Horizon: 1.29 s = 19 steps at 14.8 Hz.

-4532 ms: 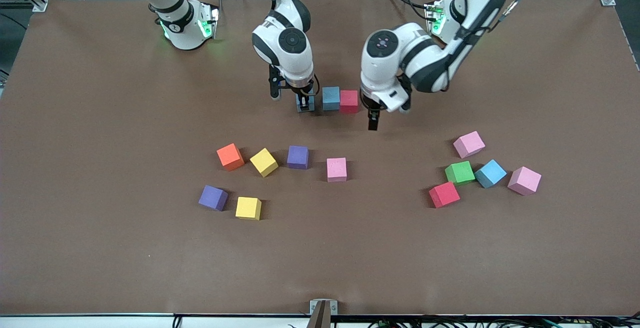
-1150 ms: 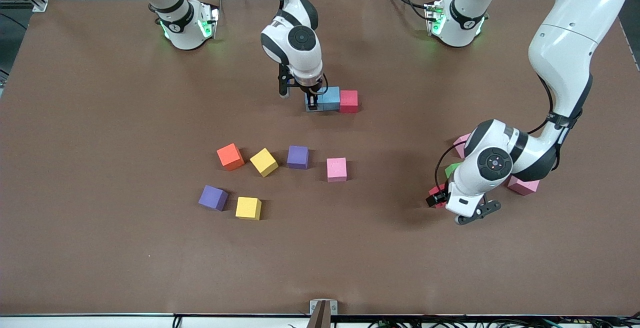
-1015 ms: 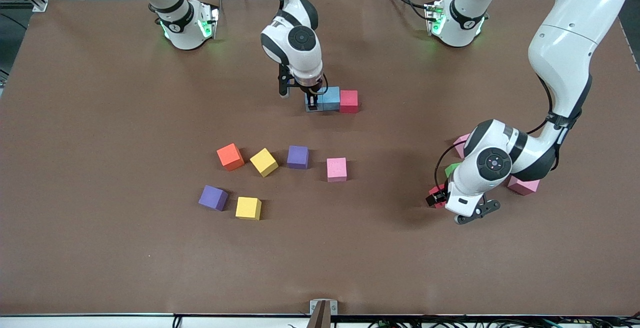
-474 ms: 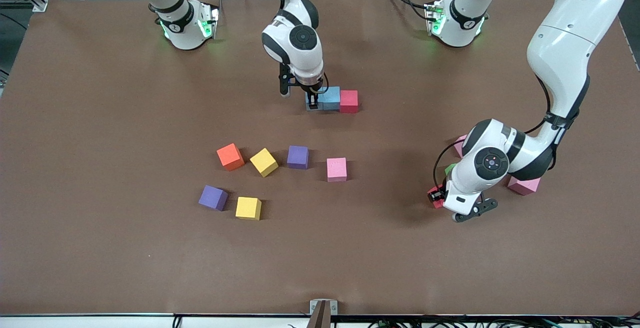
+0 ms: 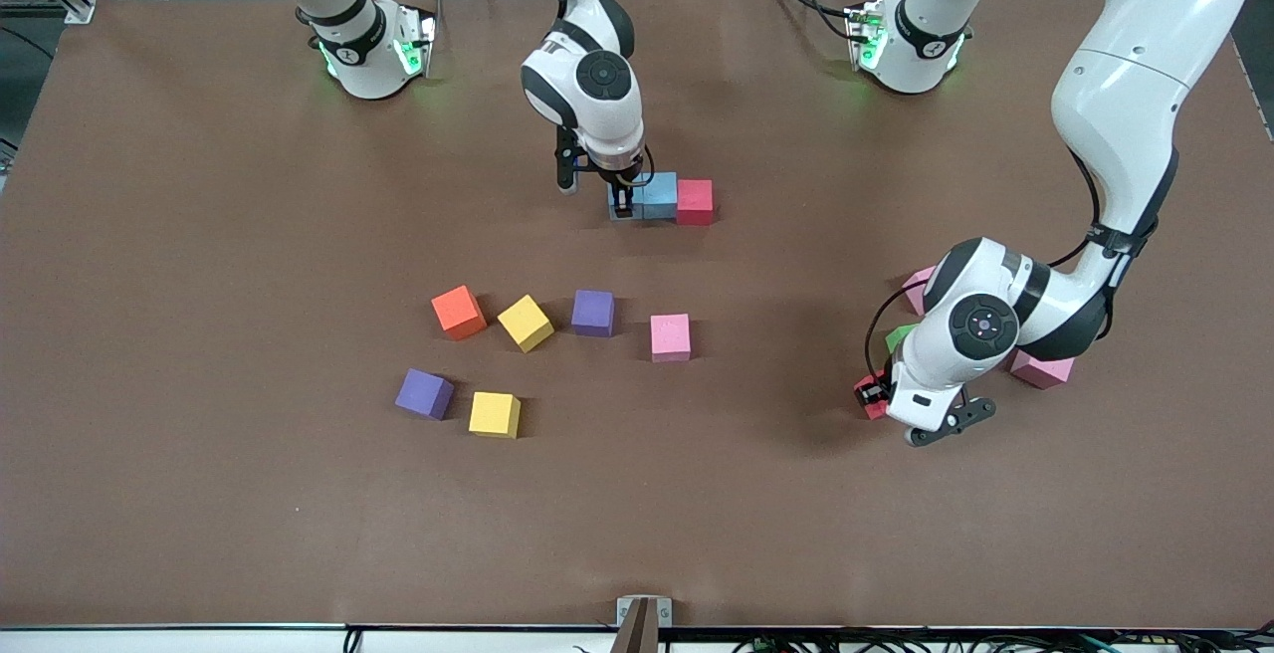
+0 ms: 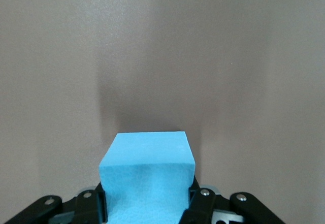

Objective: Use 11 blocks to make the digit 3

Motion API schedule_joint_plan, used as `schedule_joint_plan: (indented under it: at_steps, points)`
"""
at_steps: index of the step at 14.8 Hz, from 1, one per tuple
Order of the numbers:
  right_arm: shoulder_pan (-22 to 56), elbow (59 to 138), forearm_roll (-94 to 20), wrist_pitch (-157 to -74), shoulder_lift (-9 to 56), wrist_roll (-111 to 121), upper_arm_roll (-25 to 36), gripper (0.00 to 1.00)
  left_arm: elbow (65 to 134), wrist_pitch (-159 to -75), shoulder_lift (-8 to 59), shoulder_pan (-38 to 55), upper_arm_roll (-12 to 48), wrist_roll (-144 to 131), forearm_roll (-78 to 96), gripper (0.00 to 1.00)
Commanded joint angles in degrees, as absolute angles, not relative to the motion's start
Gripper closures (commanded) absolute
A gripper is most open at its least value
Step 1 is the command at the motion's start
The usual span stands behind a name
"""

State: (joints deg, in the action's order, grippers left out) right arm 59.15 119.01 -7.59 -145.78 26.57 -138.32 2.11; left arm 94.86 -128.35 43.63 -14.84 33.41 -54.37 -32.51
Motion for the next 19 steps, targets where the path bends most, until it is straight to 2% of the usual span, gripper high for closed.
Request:
schedule_joint_plan:
  at_steps: [1, 5, 19]
  points:
    - [60.1, 119.2, -7.8, -146.8, 27.1, -139.6, 2.9, 1.0, 92.4, -124.0, 42.7, -14.7, 33.9, -54.8, -30.3, 0.62]
    - [59.9, 119.2, -7.8, -146.8, 27.1, -139.5, 3.0, 1.0, 89.7, -118.5, 42.1, -14.3, 34.1, -54.1, -27.0, 0.62]
    - [60.0, 119.2, -7.8, -147.6, 27.4, -139.5, 3.1, 0.98, 89.6, -118.5, 42.6, -13.1, 33.9, -54.7, -27.1, 0.62]
